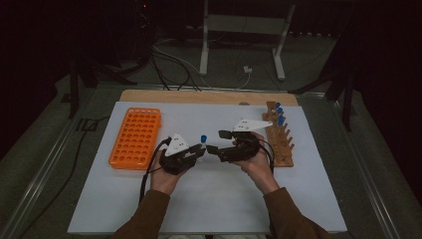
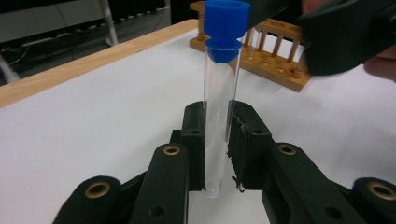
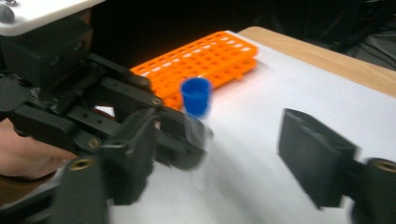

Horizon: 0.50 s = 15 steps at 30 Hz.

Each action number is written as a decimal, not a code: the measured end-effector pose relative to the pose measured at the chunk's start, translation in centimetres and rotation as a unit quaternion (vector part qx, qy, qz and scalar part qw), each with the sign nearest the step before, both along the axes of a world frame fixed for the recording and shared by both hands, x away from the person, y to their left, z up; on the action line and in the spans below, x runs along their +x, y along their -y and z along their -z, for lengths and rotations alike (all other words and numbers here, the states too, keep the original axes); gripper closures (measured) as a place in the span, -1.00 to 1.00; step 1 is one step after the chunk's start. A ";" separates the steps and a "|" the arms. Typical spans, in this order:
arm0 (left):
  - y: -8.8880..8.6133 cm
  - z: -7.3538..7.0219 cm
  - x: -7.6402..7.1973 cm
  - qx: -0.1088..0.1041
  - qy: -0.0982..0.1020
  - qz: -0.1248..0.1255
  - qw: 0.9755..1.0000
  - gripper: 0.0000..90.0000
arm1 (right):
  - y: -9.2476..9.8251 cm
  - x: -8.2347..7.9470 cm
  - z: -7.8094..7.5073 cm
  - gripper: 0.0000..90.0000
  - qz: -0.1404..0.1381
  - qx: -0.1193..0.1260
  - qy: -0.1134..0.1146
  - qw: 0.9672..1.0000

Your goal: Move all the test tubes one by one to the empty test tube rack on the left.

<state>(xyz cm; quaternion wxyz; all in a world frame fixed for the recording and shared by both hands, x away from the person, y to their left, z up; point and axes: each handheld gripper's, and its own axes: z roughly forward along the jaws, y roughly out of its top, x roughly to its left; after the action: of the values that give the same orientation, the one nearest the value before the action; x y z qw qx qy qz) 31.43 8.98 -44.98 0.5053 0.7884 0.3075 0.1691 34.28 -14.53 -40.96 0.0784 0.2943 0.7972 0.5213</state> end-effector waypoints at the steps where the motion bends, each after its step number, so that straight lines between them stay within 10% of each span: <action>1: -0.3 0.0 0.0 -0.001 -0.001 -0.003 1.000 0.73 | 0.2 0.0 0.0 -0.64 0.006 -0.004 0.005 1.000; 15: -4.7 -1.2 -0.7 -0.037 0.001 -0.053 0.998 0.73 | 4.2 -0.6 1.5 -0.96 0.088 -0.046 0.036 0.994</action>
<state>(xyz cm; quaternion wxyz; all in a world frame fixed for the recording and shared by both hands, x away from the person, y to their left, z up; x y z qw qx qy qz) 30.74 13.73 -43.76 0.5248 0.7516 0.3540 0.1853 33.70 -18.73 -42.47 0.1662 0.3400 0.7880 0.4856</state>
